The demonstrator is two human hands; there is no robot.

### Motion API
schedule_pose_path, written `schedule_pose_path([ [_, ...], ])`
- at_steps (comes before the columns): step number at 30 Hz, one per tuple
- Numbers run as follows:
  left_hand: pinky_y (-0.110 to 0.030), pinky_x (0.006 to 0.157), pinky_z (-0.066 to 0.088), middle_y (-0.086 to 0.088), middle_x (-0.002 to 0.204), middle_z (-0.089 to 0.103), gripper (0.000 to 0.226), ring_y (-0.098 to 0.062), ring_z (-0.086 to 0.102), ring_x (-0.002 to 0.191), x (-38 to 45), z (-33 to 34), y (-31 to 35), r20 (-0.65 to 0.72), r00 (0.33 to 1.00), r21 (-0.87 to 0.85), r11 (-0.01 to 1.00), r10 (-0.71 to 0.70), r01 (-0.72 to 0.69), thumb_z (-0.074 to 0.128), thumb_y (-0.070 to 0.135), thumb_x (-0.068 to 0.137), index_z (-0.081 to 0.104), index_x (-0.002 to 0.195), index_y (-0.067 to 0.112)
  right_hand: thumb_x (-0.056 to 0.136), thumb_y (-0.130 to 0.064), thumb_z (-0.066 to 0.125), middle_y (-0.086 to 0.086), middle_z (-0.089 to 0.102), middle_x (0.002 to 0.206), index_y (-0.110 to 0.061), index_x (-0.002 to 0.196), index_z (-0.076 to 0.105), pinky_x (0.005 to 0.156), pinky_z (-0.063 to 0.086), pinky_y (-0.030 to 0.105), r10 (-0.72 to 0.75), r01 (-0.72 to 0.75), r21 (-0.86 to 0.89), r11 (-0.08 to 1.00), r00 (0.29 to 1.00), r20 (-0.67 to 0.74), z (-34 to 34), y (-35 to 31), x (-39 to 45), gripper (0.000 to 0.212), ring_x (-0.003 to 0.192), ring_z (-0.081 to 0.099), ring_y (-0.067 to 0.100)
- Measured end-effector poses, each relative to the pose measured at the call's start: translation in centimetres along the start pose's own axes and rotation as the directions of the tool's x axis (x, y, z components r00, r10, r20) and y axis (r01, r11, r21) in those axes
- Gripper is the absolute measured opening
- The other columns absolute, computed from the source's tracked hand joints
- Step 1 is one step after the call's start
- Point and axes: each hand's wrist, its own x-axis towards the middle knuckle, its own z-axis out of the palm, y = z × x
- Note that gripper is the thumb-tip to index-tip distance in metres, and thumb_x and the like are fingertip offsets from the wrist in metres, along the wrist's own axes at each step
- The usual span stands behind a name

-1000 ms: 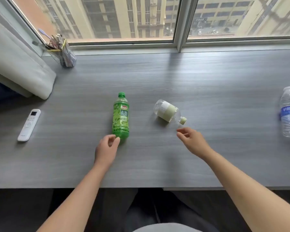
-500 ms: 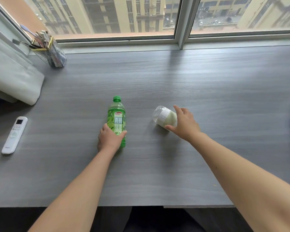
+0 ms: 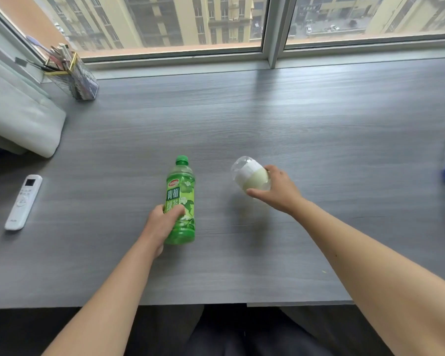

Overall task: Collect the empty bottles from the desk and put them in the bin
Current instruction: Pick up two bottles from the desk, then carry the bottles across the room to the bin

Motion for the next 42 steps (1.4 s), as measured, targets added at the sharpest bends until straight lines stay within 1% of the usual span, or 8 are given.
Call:
schedule_pose_path([
  [5, -0.024, 0.047, 0.051, -0.006, 0.067, 0.065, 0.009, -0.017, 0.062, 0.052, -3.5, -1.2, -2.8, 0.179, 0.983, -0.073, 0.996, -0.042, 0.056, 0.05, 0.013, 0.084, 0.06, 0.084, 0.012, 0.076, -0.039, 0.068, 0.007, 0.057, 0.107, -0.02, 0.119, 0.04, 0.049, 0.054, 0.029, 0.127, -0.229, 0.469, 0.853, 0.963, 0.238, -0.4, 0.4, -5.1, 0.055, 0.07, 0.067, 0.024],
  [12, -0.029, 0.058, 0.053, -0.008, 0.083, 0.071, 0.024, -0.018, 0.068, 0.066, -7.0, -1.8, -6.1, 0.344, 0.939, -0.013, 1.0, 0.012, -0.008, 0.063, 0.028, 0.083, 0.064, 0.098, 0.01, 0.074, -0.057, 0.065, 0.001, 0.064, 0.098, -0.025, 0.108, 0.045, 0.047, 0.049, 0.022, 0.201, -0.316, 0.576, 0.753, 0.945, 0.257, 0.9, 3.6, -13.2, 0.05, 0.067, 0.072, 0.017],
  [15, -0.026, 0.054, 0.054, -0.006, 0.081, 0.072, 0.029, -0.016, 0.069, 0.064, -9.0, -2.3, -7.6, 0.415, 0.909, 0.035, 0.999, 0.02, -0.038, 0.067, 0.028, 0.08, 0.063, 0.102, 0.009, 0.071, -0.057, 0.069, 0.004, 0.064, 0.104, -0.023, 0.116, 0.041, 0.048, 0.049, 0.024, 0.265, -0.345, 0.621, 0.704, 0.939, 0.221, 3.1, 4.9, -18.5, 0.063, 0.07, 0.072, 0.017],
  [18, -0.024, 0.057, 0.054, -0.005, 0.091, 0.072, 0.036, -0.014, 0.07, 0.07, -11.2, -3.0, -9.7, 0.494, 0.869, 0.222, 0.964, 0.018, -0.146, 0.071, 0.032, 0.077, 0.061, 0.106, 0.012, 0.069, -0.053, 0.072, 0.004, 0.066, 0.102, -0.023, 0.115, 0.043, 0.049, 0.052, 0.023, 0.343, -0.375, 0.661, 0.65, 0.921, 0.185, 5.9, 6.4, -24.2, 0.062, 0.068, 0.072, 0.015],
  [22, -0.022, 0.063, 0.049, 0.01, 0.096, 0.067, 0.049, -0.006, 0.066, 0.084, -13.7, -2.9, -11.7, 0.59, 0.806, 0.487, 0.775, 0.047, -0.402, 0.073, 0.047, 0.07, 0.052, 0.11, 0.029, 0.072, -0.055, 0.068, 0.004, 0.065, 0.109, -0.022, 0.123, 0.042, 0.051, 0.052, 0.023, 0.449, -0.414, 0.694, 0.59, 0.882, 0.144, 8.7, 9.0, -30.4, 0.066, 0.077, 0.074, 0.017],
  [29, -0.022, 0.065, 0.048, 0.013, 0.096, 0.064, 0.064, -0.004, 0.062, 0.084, -15.6, 1.2, -14.5, 0.712, 0.7, 0.592, 0.495, 0.049, -0.636, 0.07, 0.054, 0.066, 0.045, 0.119, 0.028, 0.074, -0.052, 0.068, 0.005, 0.067, 0.1, -0.022, 0.116, 0.044, 0.05, 0.051, 0.025, 0.662, -0.483, 0.783, 0.391, 0.739, 0.125, 14.0, 15.3, -40.4, 0.057, 0.072, 0.072, 0.019],
  [34, -0.02, 0.06, 0.047, 0.018, 0.087, 0.056, 0.064, 0.001, 0.057, 0.078, -16.7, 5.4, -16.8, 0.736, 0.677, 0.64, 0.341, -0.017, -0.688, 0.07, 0.054, 0.066, 0.047, 0.118, 0.024, 0.073, -0.049, 0.07, 0.009, 0.067, 0.099, -0.019, 0.114, 0.047, 0.047, 0.049, 0.024, 0.762, -0.486, 0.846, 0.222, 0.627, 0.16, 16.6, 20.4, -47.2, 0.056, 0.07, 0.071, 0.023],
  [42, -0.025, 0.061, 0.048, 0.007, 0.09, 0.06, 0.058, -0.01, 0.06, 0.079, -17.8, 11.9, -19.5, 0.722, 0.686, 0.692, 0.051, -0.094, -0.721, 0.069, 0.055, 0.069, 0.048, 0.11, 0.02, 0.076, -0.038, 0.073, 0.015, 0.063, 0.088, -0.012, 0.112, 0.041, 0.041, 0.041, 0.024, 0.861, -0.383, 0.924, 0.008, 0.472, 0.188, 18.6, 27.0, -55.1, 0.054, 0.057, 0.057, 0.026],
])
